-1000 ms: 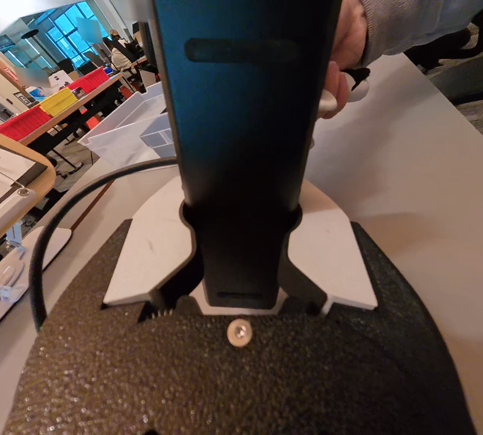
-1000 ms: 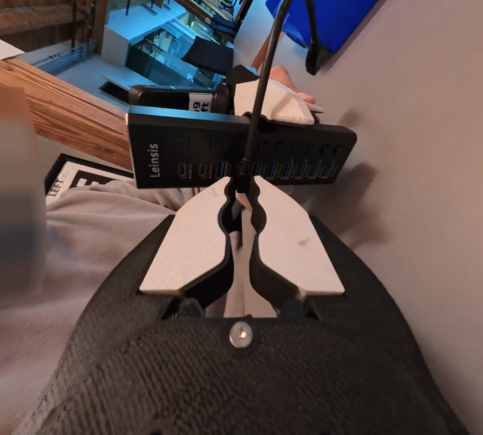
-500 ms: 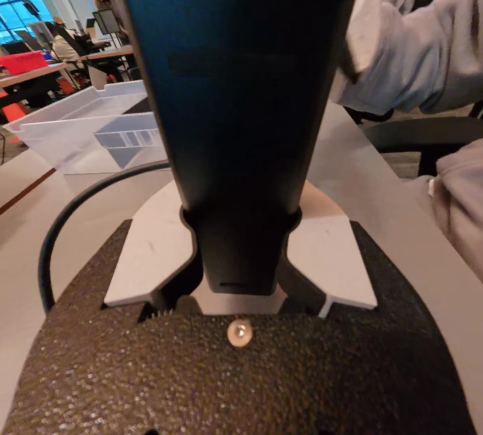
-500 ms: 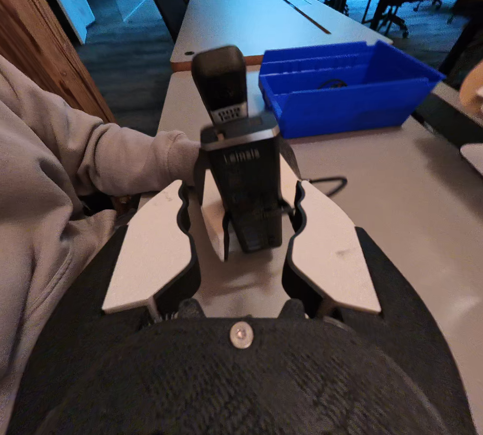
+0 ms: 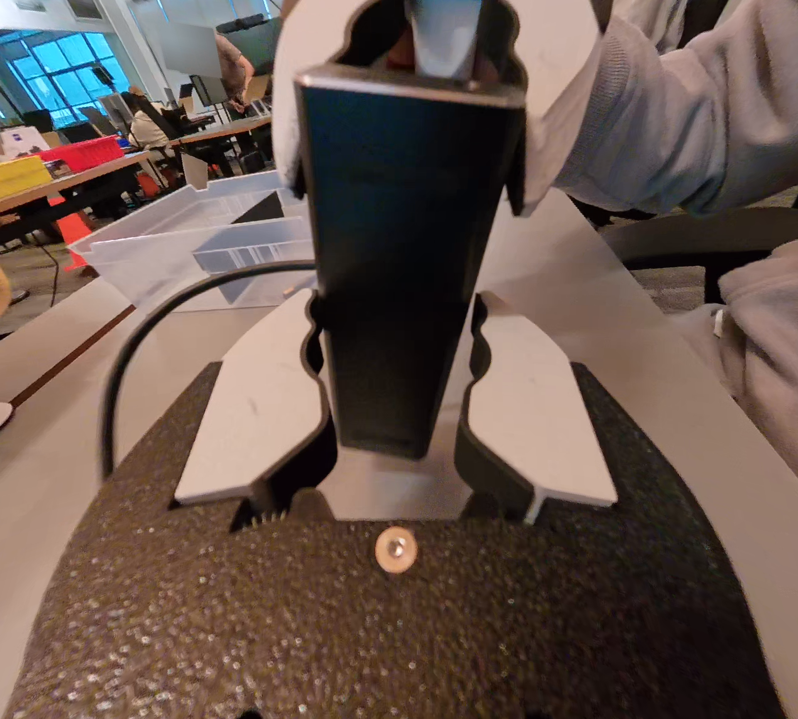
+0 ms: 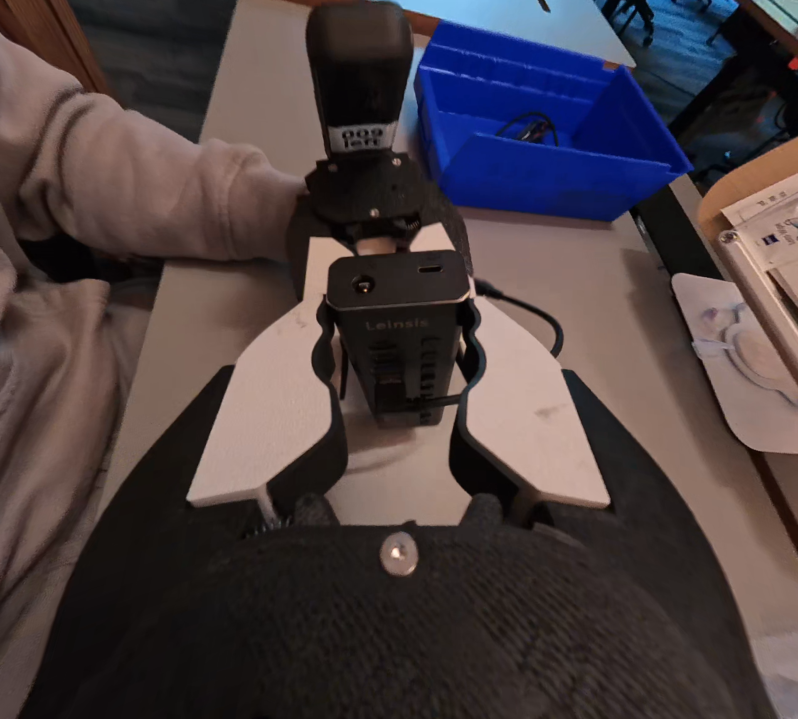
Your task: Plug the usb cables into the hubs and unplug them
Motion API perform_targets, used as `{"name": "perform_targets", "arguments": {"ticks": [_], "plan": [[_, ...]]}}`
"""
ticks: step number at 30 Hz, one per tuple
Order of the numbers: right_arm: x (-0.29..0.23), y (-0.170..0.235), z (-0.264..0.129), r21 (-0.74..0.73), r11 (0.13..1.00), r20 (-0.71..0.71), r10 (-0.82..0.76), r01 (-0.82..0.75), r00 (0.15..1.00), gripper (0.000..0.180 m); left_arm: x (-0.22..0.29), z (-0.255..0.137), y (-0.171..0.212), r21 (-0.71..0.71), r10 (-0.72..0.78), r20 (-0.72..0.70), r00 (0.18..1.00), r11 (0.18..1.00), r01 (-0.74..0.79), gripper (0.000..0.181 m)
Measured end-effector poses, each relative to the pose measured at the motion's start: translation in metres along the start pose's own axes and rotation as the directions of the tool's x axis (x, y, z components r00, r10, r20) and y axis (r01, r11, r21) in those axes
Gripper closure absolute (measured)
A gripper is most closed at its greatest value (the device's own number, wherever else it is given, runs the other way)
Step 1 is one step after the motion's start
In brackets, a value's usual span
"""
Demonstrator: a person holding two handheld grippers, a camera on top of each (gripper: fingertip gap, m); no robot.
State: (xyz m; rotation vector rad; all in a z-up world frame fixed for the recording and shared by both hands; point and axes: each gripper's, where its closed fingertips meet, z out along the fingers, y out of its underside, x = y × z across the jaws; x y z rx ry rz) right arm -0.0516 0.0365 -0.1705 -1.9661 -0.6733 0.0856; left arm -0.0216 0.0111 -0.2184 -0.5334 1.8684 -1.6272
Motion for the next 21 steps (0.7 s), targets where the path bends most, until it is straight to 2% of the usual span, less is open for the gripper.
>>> {"name": "perform_targets", "arguments": {"ticks": [3,11,21], "plan": [[-0.001,-0.001,0.004,0.014,1.0,0.018,0.018,-0.018,1.0,0.122,0.0,-0.005,0.0,-0.005,0.011,-0.001,1.0,1.0,-0.011,0.124],[-0.007,-0.02,0.001,0.142,0.985,0.127,0.081,-0.099,0.988,0.122,0.009,0.001,-0.002,0.007,0.045,-0.021,0.999,0.999,-0.045,0.119],[0.001,-0.027,0.016,0.144,0.989,0.003,0.023,-0.023,1.0,0.122,-0.007,0.002,-0.003,-0.03,0.013,0.085,0.996,1.0,-0.01,0.12]]}}
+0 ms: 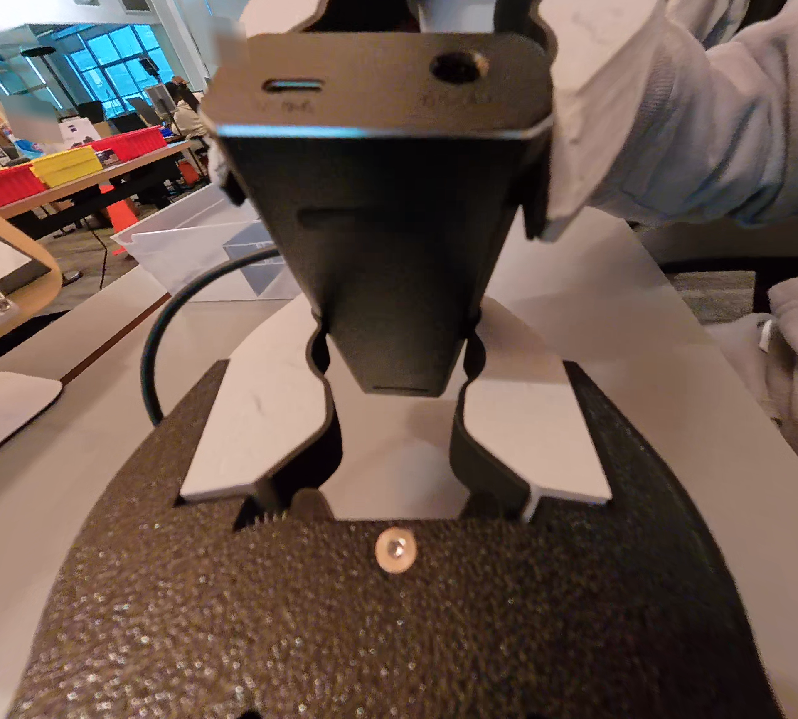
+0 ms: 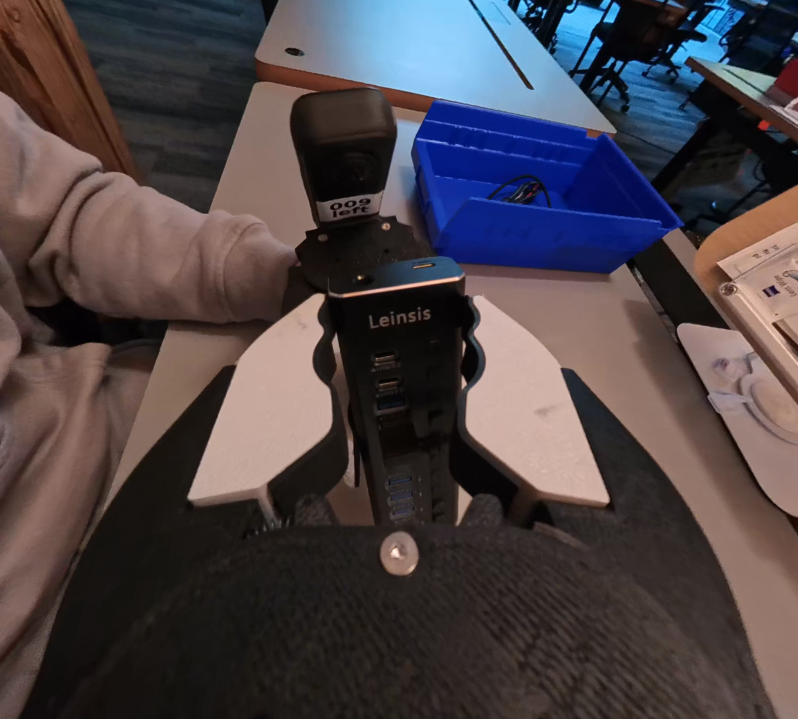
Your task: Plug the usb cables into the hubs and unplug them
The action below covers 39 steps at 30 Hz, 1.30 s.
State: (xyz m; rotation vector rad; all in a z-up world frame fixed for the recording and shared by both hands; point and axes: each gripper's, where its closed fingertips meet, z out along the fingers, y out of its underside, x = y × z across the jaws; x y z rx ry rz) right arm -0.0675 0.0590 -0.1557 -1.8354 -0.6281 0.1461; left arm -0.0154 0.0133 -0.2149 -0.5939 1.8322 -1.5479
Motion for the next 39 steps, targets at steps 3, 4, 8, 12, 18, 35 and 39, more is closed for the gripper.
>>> {"name": "perform_targets", "arguments": {"ticks": [3,4,8,12,18,35,39], "plan": [[0.002,-0.006,-0.001,0.054,0.998,-0.021,0.046,-0.045,0.999,0.122,0.001,-0.002,-0.005,0.014,-0.039,-0.019,0.999,0.999,0.039,0.12],[0.002,-0.006,-0.001,0.059,0.997,-0.02,0.046,-0.044,0.999,0.122,0.0,-0.003,-0.005,0.014,-0.041,-0.015,0.999,0.999,0.042,0.12],[0.002,-0.003,-0.003,0.06,0.997,-0.016,0.048,-0.047,0.999,0.122,0.002,0.0,-0.002,-0.004,-0.048,-0.019,0.999,0.999,0.048,0.12],[0.001,0.001,-0.003,0.047,0.998,-0.014,0.03,-0.029,0.999,0.122,0.002,0.001,0.003,-0.055,-0.03,-0.01,1.0,0.998,0.029,0.12],[0.018,-0.001,-0.017,0.061,0.988,-0.072,0.149,-0.144,0.986,0.112,-0.009,-0.001,0.0,-0.018,-0.068,0.044,0.997,0.997,0.069,0.12],[0.0,0.062,-0.02,-0.034,0.564,0.207,0.811,-0.825,0.546,0.168,-0.013,-0.006,0.011,-0.121,0.176,0.096,0.98,0.979,-0.164,0.12],[-0.008,0.07,-0.024,-0.101,0.585,0.197,0.805,-0.805,0.56,0.168,-0.007,-0.007,0.014,-0.147,0.265,0.08,0.961,0.956,-0.252,0.12]]}}
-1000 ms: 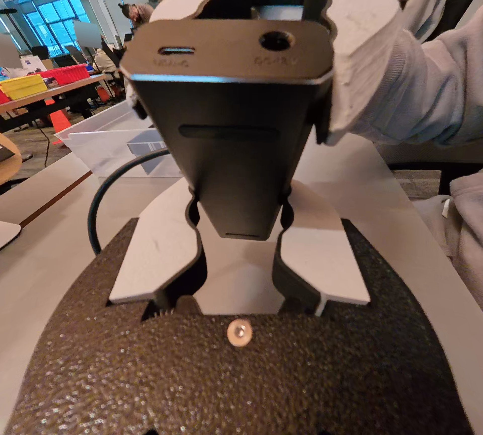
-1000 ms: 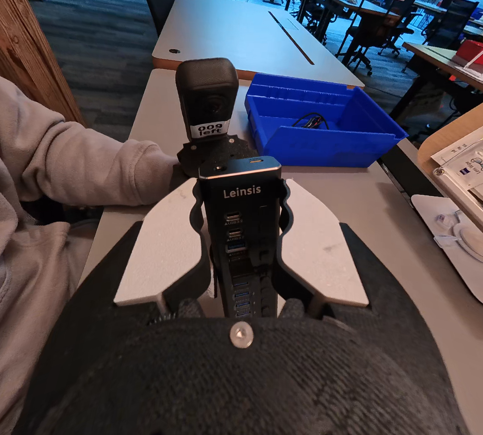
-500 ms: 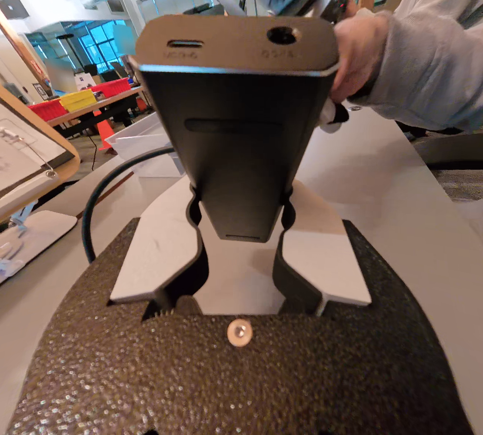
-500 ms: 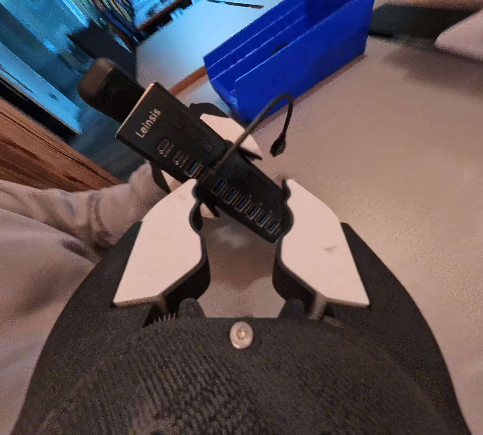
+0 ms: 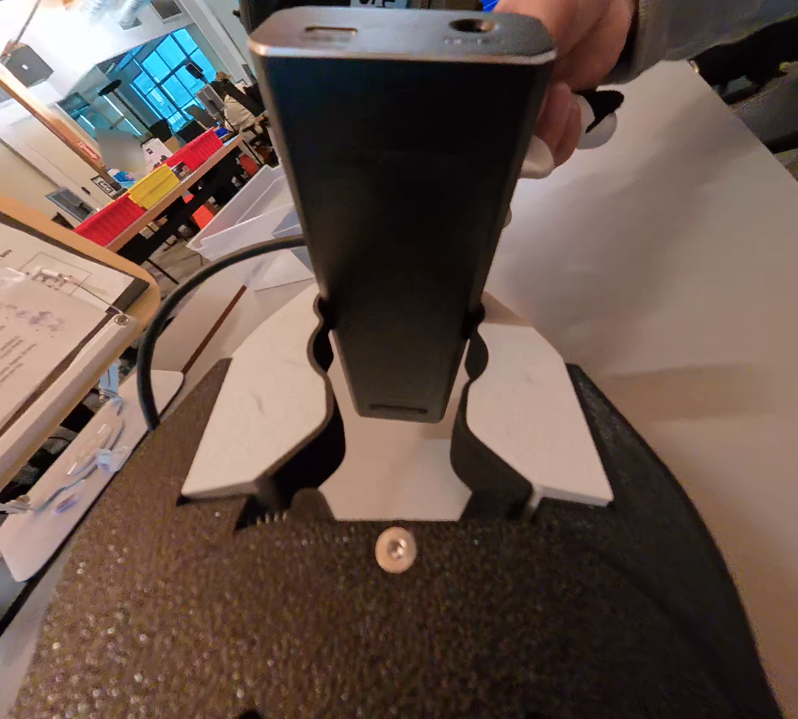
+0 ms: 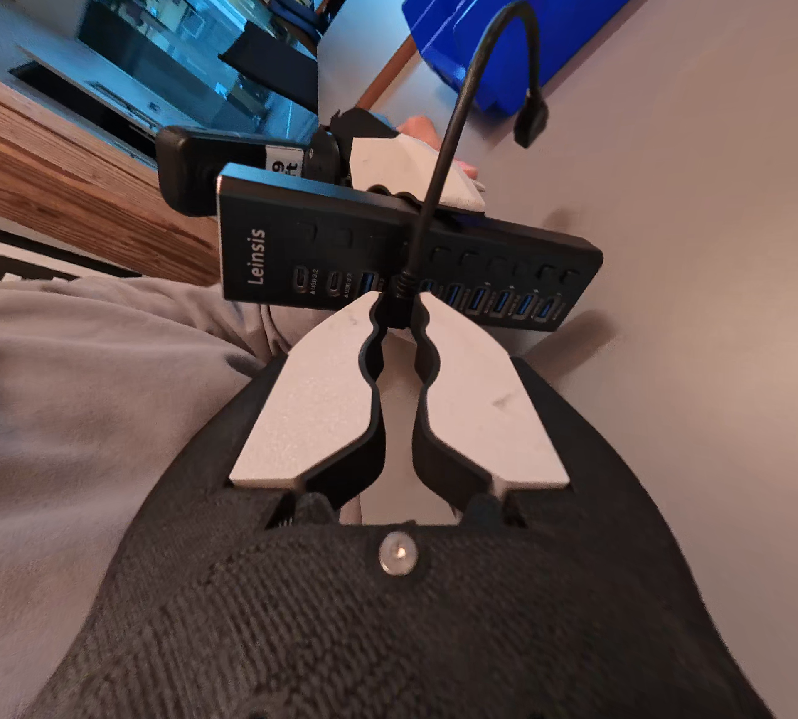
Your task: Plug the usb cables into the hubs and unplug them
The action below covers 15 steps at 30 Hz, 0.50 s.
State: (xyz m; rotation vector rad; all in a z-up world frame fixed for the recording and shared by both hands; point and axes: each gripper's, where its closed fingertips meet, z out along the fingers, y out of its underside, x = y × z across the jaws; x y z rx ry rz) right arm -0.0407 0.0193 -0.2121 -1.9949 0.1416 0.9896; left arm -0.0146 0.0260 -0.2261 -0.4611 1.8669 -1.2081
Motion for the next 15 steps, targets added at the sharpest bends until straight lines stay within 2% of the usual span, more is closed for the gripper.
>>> {"name": "perform_targets", "arguments": {"ticks": [4,7,10,15], "plan": [[-0.008,0.003,-0.013,-0.017,0.999,0.046,0.028,-0.027,0.999,0.169,0.004,0.005,-0.013,0.032,0.026,0.018,1.0,0.999,-0.026,0.12],[-0.01,0.006,-0.017,0.018,0.994,0.125,0.108,-0.112,0.986,0.169,0.009,0.006,-0.019,0.059,0.018,-0.004,1.0,0.998,-0.018,0.12],[-0.011,0.008,-0.017,0.034,0.994,0.158,0.098,-0.105,0.982,0.169,0.012,0.008,-0.018,0.062,0.007,-0.025,1.0,0.998,-0.006,0.12],[-0.028,-0.006,-0.014,0.137,0.966,0.301,0.17,-0.219,0.939,0.169,0.009,-0.003,-0.036,0.208,-0.155,-0.098,0.983,0.963,0.172,0.121]]}}
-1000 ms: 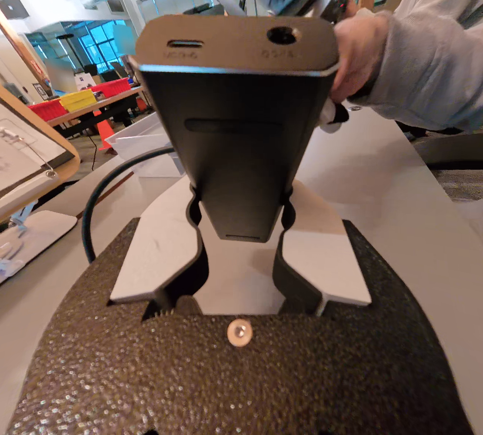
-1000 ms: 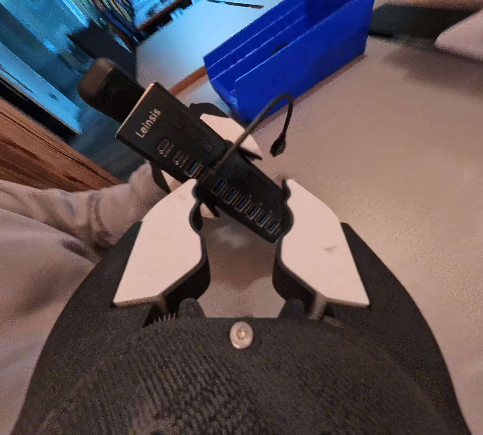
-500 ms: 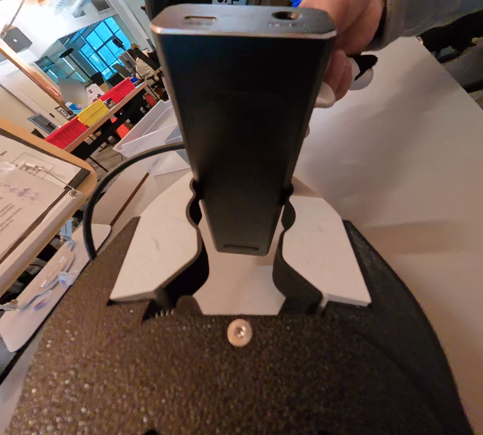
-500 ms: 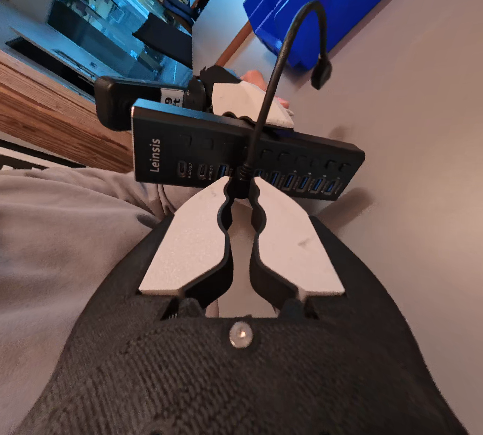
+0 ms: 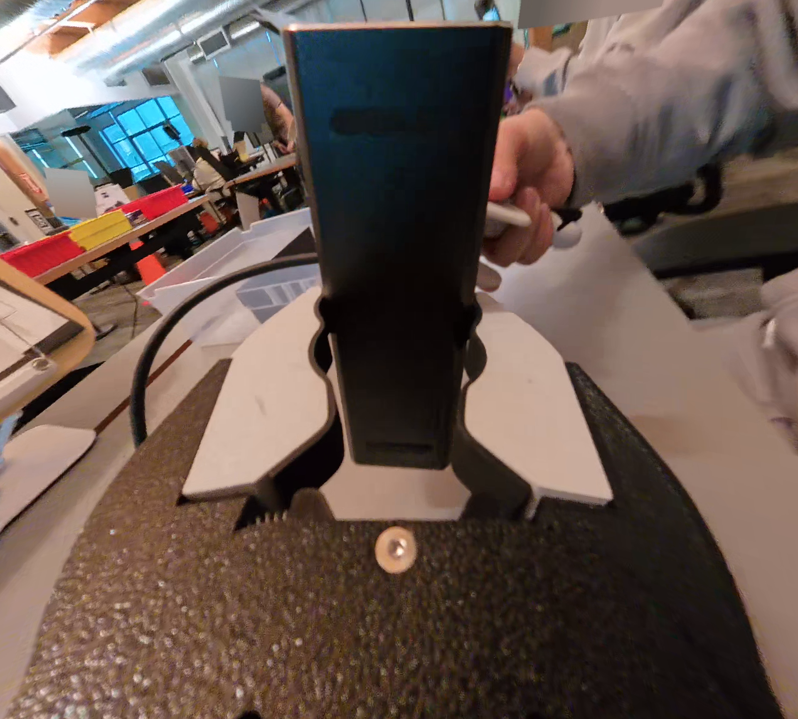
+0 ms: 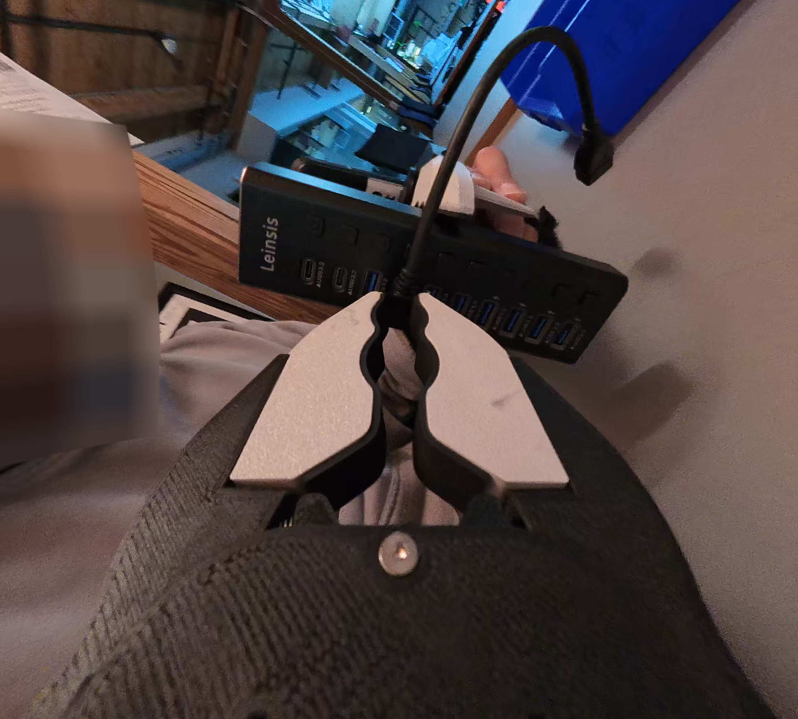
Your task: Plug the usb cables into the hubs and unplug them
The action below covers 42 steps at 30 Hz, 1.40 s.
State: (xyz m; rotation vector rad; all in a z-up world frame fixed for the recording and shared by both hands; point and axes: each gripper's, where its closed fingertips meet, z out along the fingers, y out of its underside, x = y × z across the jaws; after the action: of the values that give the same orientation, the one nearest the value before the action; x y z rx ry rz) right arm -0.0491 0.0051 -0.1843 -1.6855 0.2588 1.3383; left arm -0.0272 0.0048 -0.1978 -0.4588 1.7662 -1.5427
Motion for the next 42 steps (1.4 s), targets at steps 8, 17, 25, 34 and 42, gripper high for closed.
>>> {"name": "perform_targets", "arguments": {"ticks": [8,17,25,34,42], "plan": [[0.0,0.009,0.002,-0.048,0.999,0.014,0.021,-0.02,1.0,0.17,0.011,0.003,-0.006,0.025,0.033,-0.027,0.999,0.999,-0.032,0.118],[0.007,0.017,0.011,-0.109,0.994,-0.057,-0.015,0.009,0.998,0.171,0.015,0.014,0.008,-0.084,0.108,-0.008,0.994,0.991,-0.108,0.108],[0.009,0.012,0.014,-0.139,0.989,-0.108,-0.074,0.059,0.991,0.17,0.01,0.013,0.009,-0.092,0.141,0.031,0.989,0.986,-0.138,0.108],[0.008,0.021,0.005,-0.238,0.969,-0.096,-0.085,0.06,0.992,0.17,0.014,0.017,0.008,-0.121,0.182,0.03,0.983,0.977,-0.177,0.108],[0.003,0.022,0.0,-0.327,0.942,-0.05,-0.096,0.074,0.994,0.17,0.02,0.022,0.005,-0.106,0.145,0.005,0.989,0.984,-0.144,0.108]]}}
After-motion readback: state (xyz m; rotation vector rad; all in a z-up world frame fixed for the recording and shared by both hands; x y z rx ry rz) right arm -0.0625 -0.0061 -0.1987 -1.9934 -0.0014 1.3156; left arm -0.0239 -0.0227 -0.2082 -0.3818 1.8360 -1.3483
